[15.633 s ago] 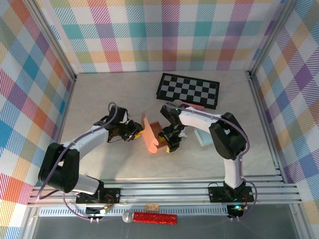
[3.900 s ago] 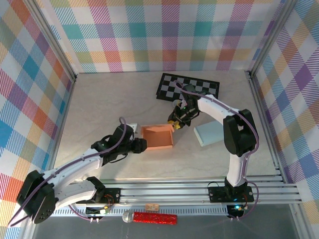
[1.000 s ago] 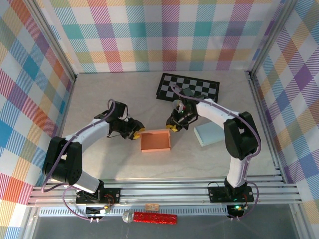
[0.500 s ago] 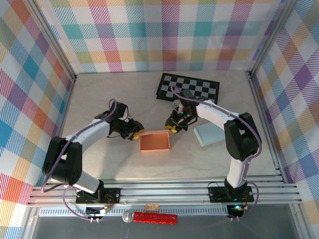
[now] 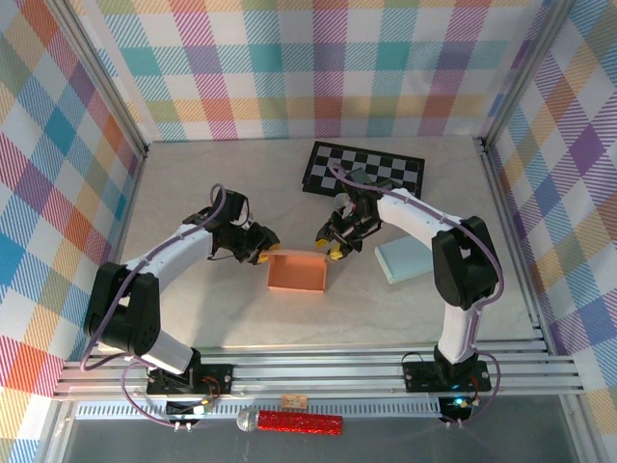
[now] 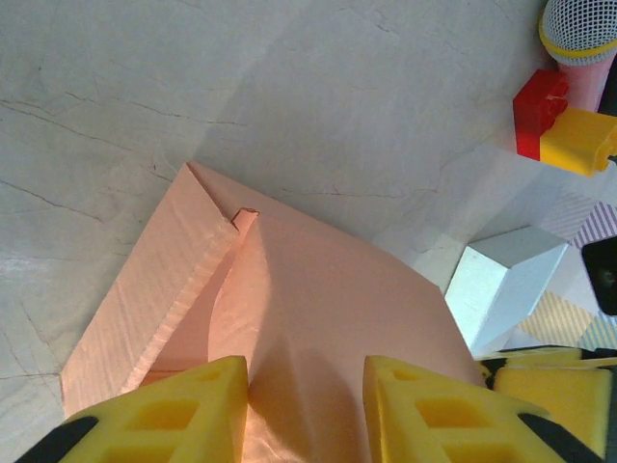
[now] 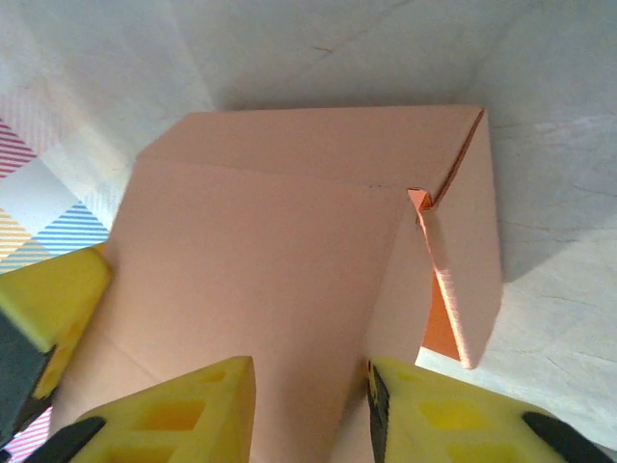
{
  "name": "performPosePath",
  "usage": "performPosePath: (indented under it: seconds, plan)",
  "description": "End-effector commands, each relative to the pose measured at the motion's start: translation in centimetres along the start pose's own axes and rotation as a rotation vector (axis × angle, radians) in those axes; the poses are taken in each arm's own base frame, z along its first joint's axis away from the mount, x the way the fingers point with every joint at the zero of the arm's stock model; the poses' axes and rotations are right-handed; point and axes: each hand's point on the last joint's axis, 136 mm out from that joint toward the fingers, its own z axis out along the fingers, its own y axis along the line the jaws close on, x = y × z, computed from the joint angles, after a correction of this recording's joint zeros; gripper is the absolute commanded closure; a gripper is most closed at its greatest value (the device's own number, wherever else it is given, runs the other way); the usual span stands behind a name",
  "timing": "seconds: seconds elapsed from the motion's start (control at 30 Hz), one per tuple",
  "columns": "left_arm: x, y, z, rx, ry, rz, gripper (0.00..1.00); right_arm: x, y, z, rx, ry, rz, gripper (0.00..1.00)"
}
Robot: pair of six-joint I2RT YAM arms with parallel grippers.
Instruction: Fold the paper box
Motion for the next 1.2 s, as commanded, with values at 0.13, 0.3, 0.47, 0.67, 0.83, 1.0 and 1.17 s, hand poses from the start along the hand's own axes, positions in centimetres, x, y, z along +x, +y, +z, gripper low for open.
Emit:
performPosePath:
  seconds: [0.13, 0.3, 0.47, 0.67, 0.83, 1.0, 1.17]
  plan:
    - [0.8, -0.5, 0.4, 0.008, 0.038, 0.008, 0.66, 0.9, 0.5, 1.0, -0.031, 0.069, 0.024, 0.65]
    - [1.0, -0.1, 0.5, 0.0, 0.049, 0.017, 0.68, 0.4, 1.2, 1.0, -0.06, 0.055, 0.025, 0.71]
    - [1.4, 1.0, 0.5, -0.035, 0.054, 0.039, 0.71, 0.0, 1.3, 1.0, -0.065, 0.035, 0.007, 0.76]
    - [1.5, 1.5, 0.4, -0.045, 0.048, 0.06, 0.72, -0.1, 0.2, 1.3, -0.026, 0.014, -0.031, 0.79]
    - [1.8, 1.8, 0.2, -0.084, 0.057, 0.115, 0.72, 0.1, -1.1, 1.5, 0.029, -0.008, -0.084, 0.79]
    - [2.3, 2.7, 0.1, -0.156, 0.067, 0.17, 0.71, 0.1, -2.2, 1.6, 0.068, -0.027, -0.117, 0.8]
    - [2.4, 3.7, 0.2, -0.203, 0.068, 0.188, 0.66, 0.2, -2.9, 2.0, 0.093, -0.026, -0.127, 0.8]
